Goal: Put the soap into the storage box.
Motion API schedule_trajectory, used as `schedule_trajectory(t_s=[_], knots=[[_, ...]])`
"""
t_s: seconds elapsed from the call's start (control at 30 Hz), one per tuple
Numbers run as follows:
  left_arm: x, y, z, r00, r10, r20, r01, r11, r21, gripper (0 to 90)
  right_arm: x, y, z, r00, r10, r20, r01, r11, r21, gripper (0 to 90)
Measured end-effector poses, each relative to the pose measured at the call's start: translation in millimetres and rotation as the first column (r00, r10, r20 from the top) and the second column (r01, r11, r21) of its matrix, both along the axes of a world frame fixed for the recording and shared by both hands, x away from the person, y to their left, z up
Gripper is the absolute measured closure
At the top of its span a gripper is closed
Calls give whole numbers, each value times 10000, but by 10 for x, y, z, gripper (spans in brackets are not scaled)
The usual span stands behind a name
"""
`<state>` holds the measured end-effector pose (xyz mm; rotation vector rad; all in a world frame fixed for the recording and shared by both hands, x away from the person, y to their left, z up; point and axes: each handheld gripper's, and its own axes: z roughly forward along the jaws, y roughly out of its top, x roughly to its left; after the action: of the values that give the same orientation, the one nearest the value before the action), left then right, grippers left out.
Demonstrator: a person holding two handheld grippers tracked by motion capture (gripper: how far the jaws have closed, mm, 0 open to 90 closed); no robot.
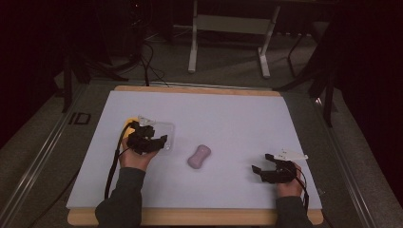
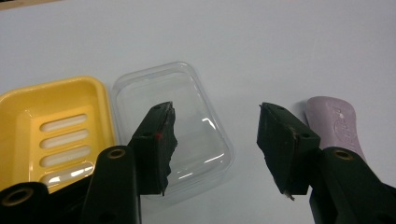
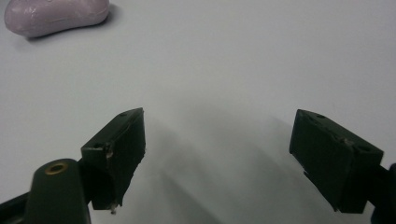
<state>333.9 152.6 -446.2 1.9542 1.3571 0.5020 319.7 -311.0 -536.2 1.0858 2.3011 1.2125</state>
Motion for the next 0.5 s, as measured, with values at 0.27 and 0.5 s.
schedule_trajectory(t_s=[0.27, 0.5], knots=[[39, -46, 7, 9999, -122, -59, 122, 9999, 13, 469, 0, 5, 0, 10000, 44, 5, -44, 10000, -83, 179], [65, -90, -11, 9996, -226, -160, 226, 9997, 0, 467, 0, 4, 0, 10000, 31, 5, -31, 10000, -69, 179]])
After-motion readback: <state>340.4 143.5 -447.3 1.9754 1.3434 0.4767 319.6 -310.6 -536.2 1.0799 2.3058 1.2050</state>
